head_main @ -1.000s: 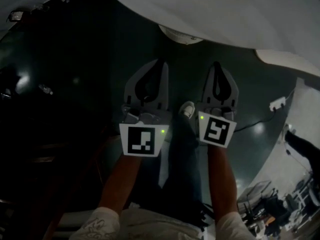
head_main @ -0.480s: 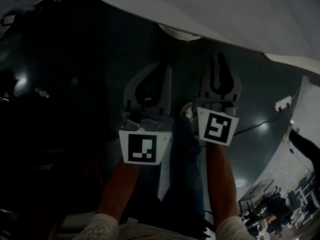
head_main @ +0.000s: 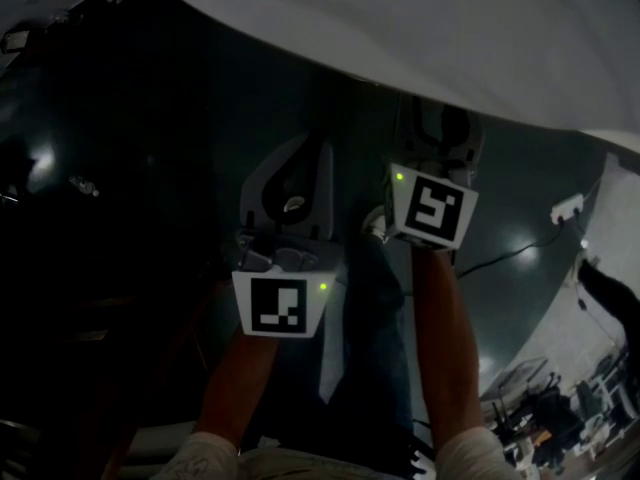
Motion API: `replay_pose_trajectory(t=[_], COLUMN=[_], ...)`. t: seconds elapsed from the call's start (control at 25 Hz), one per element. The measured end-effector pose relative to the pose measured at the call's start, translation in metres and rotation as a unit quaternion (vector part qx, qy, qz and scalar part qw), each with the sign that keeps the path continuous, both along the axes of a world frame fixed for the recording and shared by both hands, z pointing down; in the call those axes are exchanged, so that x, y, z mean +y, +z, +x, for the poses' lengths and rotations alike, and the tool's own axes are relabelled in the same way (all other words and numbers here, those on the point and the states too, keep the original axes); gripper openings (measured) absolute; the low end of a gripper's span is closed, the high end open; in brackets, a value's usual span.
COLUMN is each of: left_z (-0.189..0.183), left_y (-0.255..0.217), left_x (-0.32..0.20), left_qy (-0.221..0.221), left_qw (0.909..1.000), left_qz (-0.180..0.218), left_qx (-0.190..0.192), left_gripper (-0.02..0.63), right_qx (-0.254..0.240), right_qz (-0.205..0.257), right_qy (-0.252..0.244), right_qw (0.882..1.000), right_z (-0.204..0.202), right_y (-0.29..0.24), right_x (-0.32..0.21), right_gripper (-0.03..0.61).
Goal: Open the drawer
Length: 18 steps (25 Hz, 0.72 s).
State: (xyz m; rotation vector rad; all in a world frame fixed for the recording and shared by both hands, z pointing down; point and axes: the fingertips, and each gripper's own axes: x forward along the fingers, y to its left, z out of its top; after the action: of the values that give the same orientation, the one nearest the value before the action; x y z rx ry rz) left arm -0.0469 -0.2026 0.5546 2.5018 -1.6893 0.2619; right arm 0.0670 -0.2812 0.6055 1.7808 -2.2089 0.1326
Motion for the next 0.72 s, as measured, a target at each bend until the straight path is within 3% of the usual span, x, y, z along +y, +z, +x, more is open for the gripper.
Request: replay_pose_trajectory(t=[0.16, 0.24, 0.72], left_z=[-0.003, -0.002, -0.005], left_y=[0.005, 0.006, 0.001], left_x=[0.001, 0.001, -0.001], left_qy=[0.002, 0.004, -0.010], left_qw=[0.9999, 0.9999, 0.9999], left_qz=[-0.010, -0.012, -0.004], left_qx=[-0.002, -0.003, 0.002], left_gripper=[0.000, 0.000, 0.000], right_qx=[-0.002, -0.002, 0.001], right_qz=[0.002, 0.007, 0.016], right_qy=[0.007, 0.011, 0.019], right_qw=[1.000, 1.000, 1.000], right_z=[-0.003, 0.000, 0.003], right_y=[0.002, 0.000, -0.002], right_x=[-0.007, -0.008, 0.002], right_gripper=[0.155, 0.109, 0.104])
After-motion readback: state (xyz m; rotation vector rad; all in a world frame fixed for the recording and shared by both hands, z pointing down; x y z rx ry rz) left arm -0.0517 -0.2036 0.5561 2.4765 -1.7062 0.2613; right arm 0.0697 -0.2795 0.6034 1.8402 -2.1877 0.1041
